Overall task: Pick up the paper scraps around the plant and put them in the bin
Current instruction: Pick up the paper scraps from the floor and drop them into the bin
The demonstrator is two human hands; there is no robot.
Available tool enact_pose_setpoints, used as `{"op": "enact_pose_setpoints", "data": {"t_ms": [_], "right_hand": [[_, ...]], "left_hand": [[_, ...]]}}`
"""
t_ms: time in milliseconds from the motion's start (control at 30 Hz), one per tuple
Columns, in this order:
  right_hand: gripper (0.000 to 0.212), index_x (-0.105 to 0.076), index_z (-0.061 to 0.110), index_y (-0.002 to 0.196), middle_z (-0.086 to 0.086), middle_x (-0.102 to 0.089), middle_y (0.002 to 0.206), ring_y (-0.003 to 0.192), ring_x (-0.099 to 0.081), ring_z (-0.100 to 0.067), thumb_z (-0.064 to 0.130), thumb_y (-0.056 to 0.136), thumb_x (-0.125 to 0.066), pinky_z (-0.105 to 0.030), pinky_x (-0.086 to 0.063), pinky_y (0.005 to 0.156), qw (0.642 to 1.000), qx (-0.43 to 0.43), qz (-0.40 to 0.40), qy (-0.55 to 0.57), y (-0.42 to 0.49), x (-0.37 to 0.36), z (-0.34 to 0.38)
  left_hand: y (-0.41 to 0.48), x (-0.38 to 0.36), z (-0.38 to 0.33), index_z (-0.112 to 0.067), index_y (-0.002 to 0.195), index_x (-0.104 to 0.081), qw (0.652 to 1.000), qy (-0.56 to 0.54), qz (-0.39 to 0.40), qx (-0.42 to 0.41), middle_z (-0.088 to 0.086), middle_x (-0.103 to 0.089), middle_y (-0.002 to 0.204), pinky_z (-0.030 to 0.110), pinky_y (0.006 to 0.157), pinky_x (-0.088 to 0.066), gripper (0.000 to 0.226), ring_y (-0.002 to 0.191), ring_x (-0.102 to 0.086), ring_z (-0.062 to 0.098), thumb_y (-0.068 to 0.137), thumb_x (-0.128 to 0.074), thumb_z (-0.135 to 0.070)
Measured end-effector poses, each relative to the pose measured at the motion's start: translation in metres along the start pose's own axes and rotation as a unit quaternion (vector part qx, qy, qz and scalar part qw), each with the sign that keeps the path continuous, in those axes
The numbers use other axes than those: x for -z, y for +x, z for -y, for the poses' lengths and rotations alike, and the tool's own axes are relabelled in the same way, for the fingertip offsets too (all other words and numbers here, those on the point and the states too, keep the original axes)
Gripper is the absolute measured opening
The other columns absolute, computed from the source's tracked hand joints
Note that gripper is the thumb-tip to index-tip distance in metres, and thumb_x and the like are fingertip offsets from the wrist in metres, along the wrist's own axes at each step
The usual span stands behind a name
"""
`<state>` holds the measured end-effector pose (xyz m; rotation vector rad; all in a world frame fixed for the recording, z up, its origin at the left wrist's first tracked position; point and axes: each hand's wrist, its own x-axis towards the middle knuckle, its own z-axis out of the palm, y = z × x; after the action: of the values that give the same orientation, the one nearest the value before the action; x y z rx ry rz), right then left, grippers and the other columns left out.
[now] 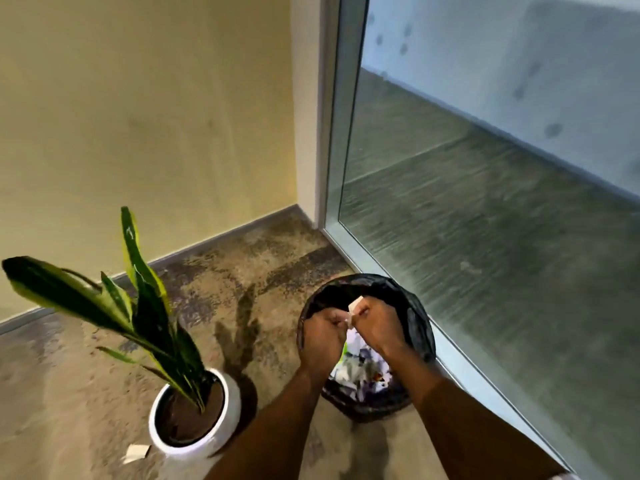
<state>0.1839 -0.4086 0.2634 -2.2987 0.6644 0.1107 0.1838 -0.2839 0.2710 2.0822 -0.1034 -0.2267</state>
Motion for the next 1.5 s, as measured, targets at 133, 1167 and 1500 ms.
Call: {"op": "enact_pose_setpoints", "data": {"t_ms": [133, 1167, 1500], "right_hand": [[0.007, -0.067, 0.016, 0.078, -0.008, -0.073, 0.086, 0.086, -0.068, -0.027, 0.02, 0.075, -0.072, -0.031, -0.053, 0.073, 1.0, -0.017, 0.008, -0.003, 0.002, -0.006, -0.018], [0.024, -0.065, 0.008, 0.105, -0.011, -0.063, 0.106, 0.099, -0.061, -0.03, 0.011, 0.083, -0.056, -0.037, -0.047, 0.088, 0.903, 0.353, 0.238, -0.066, -0.174, -0.354, 0.107], [0.051, -0.039, 0.015, 0.135, -0.018, -0.035, 0.142, 0.125, -0.046, -0.038, 0.011, 0.085, -0.052, -0.044, -0.036, 0.109, 0.839, 0.373, 0.255, -0.302, -0.202, -0.491, 0.052]], "left_hand": [[0.003, -0.014, 0.014, -0.009, 0.103, -0.077, 0.997, 0.031, 0.073, -0.006, 0.008, -0.076, 0.101, 0.013, 0.074, -0.044, 0.028, 0.092, -0.069, 0.018, 0.088, -0.055, 0.0], [-0.139, 0.212, 0.312, -0.009, 0.101, -0.074, 0.934, 0.09, -0.298, 0.177, 0.006, -0.074, 0.102, 0.025, 0.082, -0.048, 0.03, 0.093, -0.067, 0.022, 0.08, -0.056, 0.002], [-0.136, 0.222, 0.479, -0.017, 0.13, -0.057, 0.953, 0.179, -0.143, 0.198, 0.006, -0.056, 0.134, 0.036, 0.102, -0.043, 0.042, 0.124, -0.051, 0.026, 0.089, -0.056, -0.01]]}}
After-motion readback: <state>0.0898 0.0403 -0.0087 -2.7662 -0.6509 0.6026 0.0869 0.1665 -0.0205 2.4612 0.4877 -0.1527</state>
